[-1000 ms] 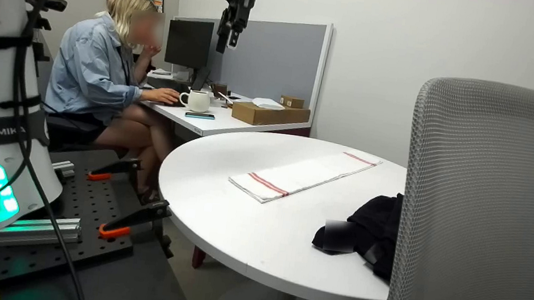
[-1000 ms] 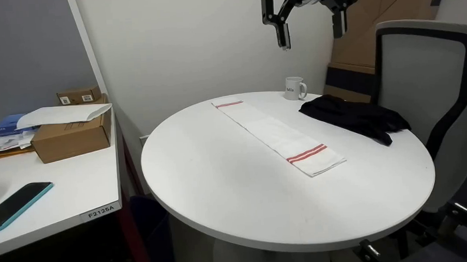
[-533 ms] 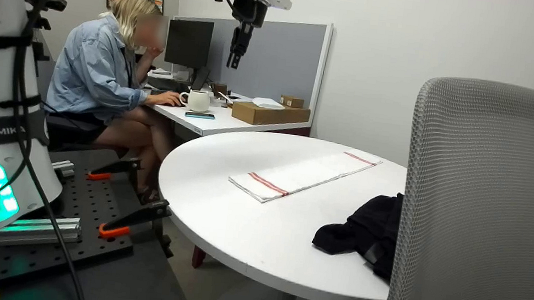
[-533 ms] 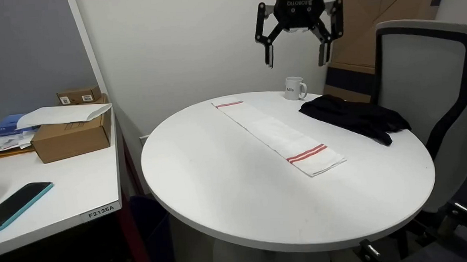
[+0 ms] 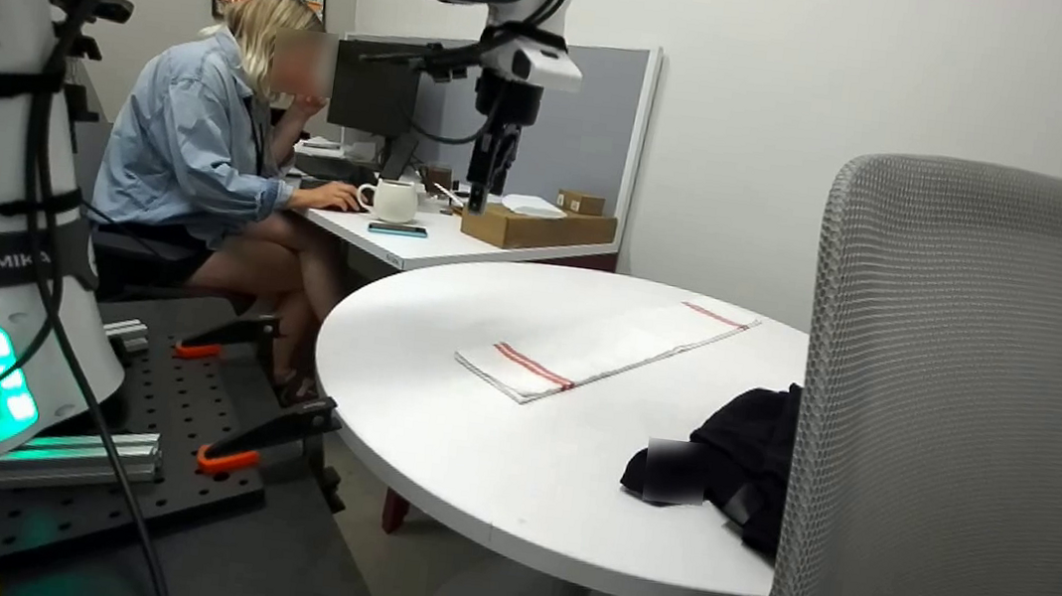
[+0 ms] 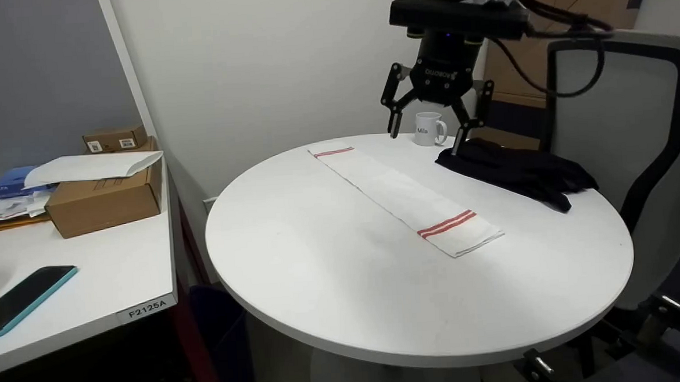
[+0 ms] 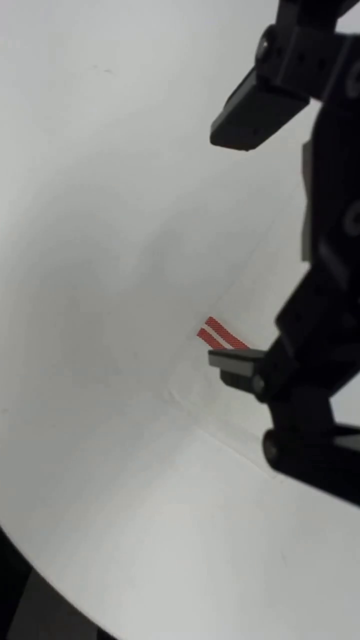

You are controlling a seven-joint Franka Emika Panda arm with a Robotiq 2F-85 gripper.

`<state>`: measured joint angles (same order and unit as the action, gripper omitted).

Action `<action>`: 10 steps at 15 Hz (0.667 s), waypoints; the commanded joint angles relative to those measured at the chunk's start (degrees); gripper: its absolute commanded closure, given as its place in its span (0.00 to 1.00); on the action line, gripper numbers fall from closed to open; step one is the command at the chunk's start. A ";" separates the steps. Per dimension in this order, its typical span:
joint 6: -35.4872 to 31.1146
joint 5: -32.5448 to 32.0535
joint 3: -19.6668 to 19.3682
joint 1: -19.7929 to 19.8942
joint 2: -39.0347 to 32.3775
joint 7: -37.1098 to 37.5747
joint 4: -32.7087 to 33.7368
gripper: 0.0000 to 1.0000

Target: Fold the towel four times over

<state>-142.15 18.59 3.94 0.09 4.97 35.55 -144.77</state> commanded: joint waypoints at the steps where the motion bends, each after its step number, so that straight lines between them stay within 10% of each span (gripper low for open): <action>1: -10.23 5.27 -0.97 -0.25 1.40 3.30 -5.59 0.00; 10: -35.39 9.89 -3.80 2.31 -4.35 14.35 -12.83 0.00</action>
<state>-170.53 27.79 0.53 1.77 3.57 44.76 -156.48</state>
